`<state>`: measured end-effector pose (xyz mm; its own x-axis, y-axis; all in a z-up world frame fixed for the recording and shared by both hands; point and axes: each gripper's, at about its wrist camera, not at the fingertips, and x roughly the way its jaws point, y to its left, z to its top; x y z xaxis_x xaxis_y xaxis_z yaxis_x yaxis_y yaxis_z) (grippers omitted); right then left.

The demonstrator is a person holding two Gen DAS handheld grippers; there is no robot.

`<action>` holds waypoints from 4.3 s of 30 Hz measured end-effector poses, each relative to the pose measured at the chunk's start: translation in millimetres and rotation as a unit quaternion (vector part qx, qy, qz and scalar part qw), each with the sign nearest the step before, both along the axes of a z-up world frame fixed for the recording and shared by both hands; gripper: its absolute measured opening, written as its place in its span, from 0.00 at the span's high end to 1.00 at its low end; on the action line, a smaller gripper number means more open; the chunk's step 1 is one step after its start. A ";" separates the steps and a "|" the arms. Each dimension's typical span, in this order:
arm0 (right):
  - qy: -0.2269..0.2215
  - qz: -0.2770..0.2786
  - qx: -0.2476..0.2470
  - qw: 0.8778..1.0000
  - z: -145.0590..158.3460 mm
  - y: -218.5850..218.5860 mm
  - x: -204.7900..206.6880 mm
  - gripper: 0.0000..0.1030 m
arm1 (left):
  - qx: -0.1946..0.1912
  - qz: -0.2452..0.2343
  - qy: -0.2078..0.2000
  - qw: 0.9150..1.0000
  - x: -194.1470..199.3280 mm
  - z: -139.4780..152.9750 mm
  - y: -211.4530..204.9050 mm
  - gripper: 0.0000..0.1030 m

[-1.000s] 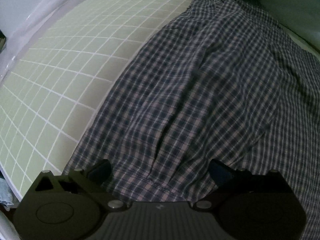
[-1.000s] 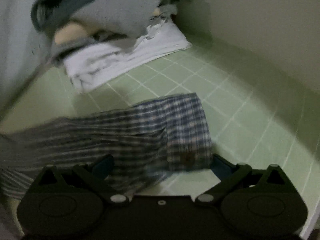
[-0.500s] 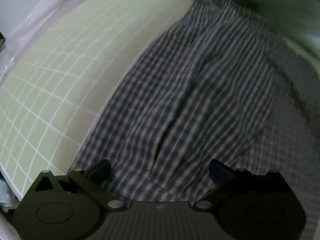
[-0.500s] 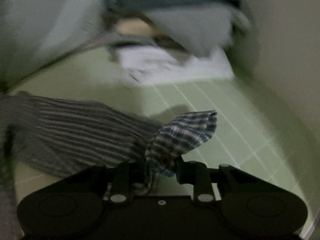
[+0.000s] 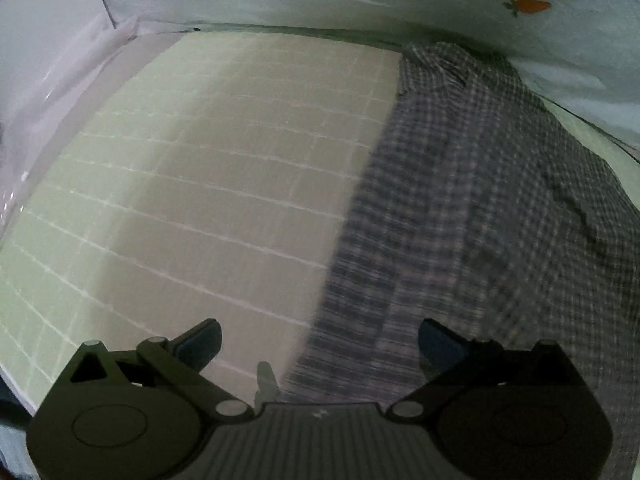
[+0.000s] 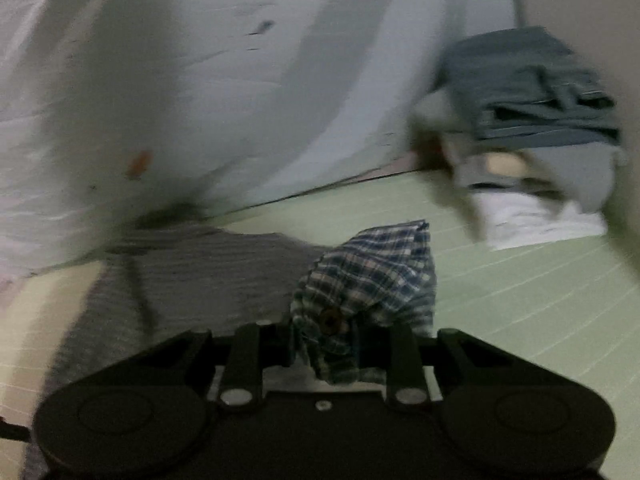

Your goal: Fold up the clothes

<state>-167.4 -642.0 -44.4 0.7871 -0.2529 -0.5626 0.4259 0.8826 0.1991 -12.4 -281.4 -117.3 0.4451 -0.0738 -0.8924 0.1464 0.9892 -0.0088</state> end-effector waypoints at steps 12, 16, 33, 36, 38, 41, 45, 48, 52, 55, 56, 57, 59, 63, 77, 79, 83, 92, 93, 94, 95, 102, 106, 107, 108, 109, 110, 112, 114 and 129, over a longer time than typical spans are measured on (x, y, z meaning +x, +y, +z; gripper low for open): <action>0.015 0.073 0.045 0.996 -12.1 141.1 22.5 0.70 | -0.020 -0.029 0.009 0.999 50.2 -2.8 65.5 0.00; 0.023 0.096 0.042 0.994 -13.7 177.3 20.0 0.40 | -0.025 -0.049 0.011 0.998 46.8 -3.8 56.7 0.00; 0.155 -0.068 -0.038 0.985 -61.6 48.0 -60.0 0.17 | -0.054 -0.090 -0.042 0.994 -21.1 -1.6 -43.3 0.18; 0.170 -0.070 -0.035 0.982 -70.7 28.0 -61.3 0.17 | -0.066 -0.098 -0.035 0.992 -27.9 -5.9 -67.3 0.42; 0.173 -0.063 -0.027 0.983 -73.4 15.1 -61.3 0.17 | -0.081 -0.103 -0.024 0.991 -32.2 -10.0 -81.3 0.50; 0.175 -0.051 -0.020 0.983 -76.7 -0.5 -61.2 0.17 | -0.085 -0.100 -0.014 0.991 -36.5 -16.9 -95.9 0.51; 0.180 -0.032 -0.014 0.983 -80.6 -8.7 -60.7 0.16 | -0.080 -0.081 0.001 0.994 -32.8 -28.8 -103.9 0.51; 0.183 -0.023 -0.008 0.983 -84.5 -10.0 -59.6 0.16 | -0.084 -0.082 0.003 0.993 -29.8 -29.7 -103.4 0.80; 0.182 -0.024 0.002 0.983 -87.4 -6.1 -57.5 0.16 | -0.091 -0.106 -0.011 0.990 -30.1 -17.8 -101.5 0.91; 0.167 -0.025 0.020 0.985 -86.7 1.8 -55.7 0.20 | -0.094 -0.135 -0.032 0.986 -28.7 -2.0 -98.0 0.91; 0.164 -0.024 0.025 0.986 -87.3 5.3 -54.5 0.24 | -0.097 -0.143 -0.037 0.984 -27.7 3.0 -96.3 0.91; 0.162 -0.022 0.029 0.986 -88.1 8.8 -53.1 0.26 | -0.101 -0.151 -0.041 0.983 -25.5 8.0 -93.9 0.92; 0.167 -0.021 0.034 0.985 -91.6 16.6 -48.9 0.46 | -0.107 -0.164 -0.052 0.979 -19.2 17.7 -88.8 0.92; 0.156 -0.022 0.053 0.986 -94.3 31.5 -44.1 0.93 | -0.123 -0.185 -0.075 0.972 -1.4 37.0 -79.5 0.95; 0.074 -0.124 0.028 0.989 -40.8 94.4 -45.7 1.00 | -0.171 -0.184 -0.161 0.954 87.0 89.9 -5.5 1.00; 0.063 -0.134 0.027 0.989 -34.6 107.7 -44.9 1.00 | -0.172 -0.185 -0.171 0.952 97.3 93.6 7.7 1.00; 0.047 -0.146 0.026 0.988 -27.9 138.9 -42.3 1.00 | -0.170 -0.177 -0.176 0.953 119.3 92.8 32.6 1.00; 0.069 -0.128 0.048 0.988 -47.2 202.1 -22.4 1.00 | -0.150 -0.149 -0.157 0.965 158.8 68.2 74.6 1.00; 0.073 -0.127 0.053 0.988 -51.6 206.0 -19.8 1.00 | -0.146 -0.146 -0.150 0.967 160.4 62.0 77.3 1.00; 0.076 -0.126 0.057 0.987 -56.0 209.7 -17.1 1.00 | -0.142 -0.144 -0.143 0.969 161.8 55.8 80.0 0.99; 0.080 -0.124 0.061 0.987 -60.4 213.3 -14.4 0.99 | -0.138 -0.142 -0.136 0.971 162.0 49.4 82.6 0.99; 0.108 -0.130 0.091 0.981 -90.0 223.2 -0.9 0.99 | -0.120 -0.138 -0.093 0.979 163.5 12.2 91.1 0.99; 0.120 -0.137 0.105 0.978 -97.7 219.8 1.8 0.99 | -0.115 -0.135 -0.075 0.981 163.6 -0.8 93.5 0.99; 0.121 -0.138 0.109 0.977 -99.1 219.4 2.3 0.99 | -0.115 -0.134 -0.072 0.982 163.1 -1.1 93.9 0.99; 0.123 -0.139 0.113 0.976 -100.4 219.0 2.7 0.99 | -0.115 -0.131 -0.068 0.982 162.4 -2.4 94.9 0.98; 0.123 -0.140 0.118 0.975 -101.2 218.4 2.3 0.98 | -0.115 -0.128 -0.064 0.983 161.6 -3.7 95.9 0.98; 0.123 -0.141 0.123 0.975 -101.2 217.6 1.5 0.98 | -0.112 -0.126 -0.061 0.984 160.0 -4.4 96.6 0.98; 0.122 -0.141 0.133 0.974 -101.0 215.9 -0.1 0.96 | -0.107 -0.120 -0.056 0.985 156.8 -5.8 98.2 0.93; 0.106 -0.138 0.150 0.973 -98.3 214.2 -4.4 0.91 | -0.102 -0.114 -0.052 0.987 153.2 -7.4 100.9 0.79; 0.076 -0.120 0.098 0.985 -77.0 224.6 -44.4 0.57 | -0.086 -0.093 -0.034 0.991 101.9 -15.3 123.4 0.45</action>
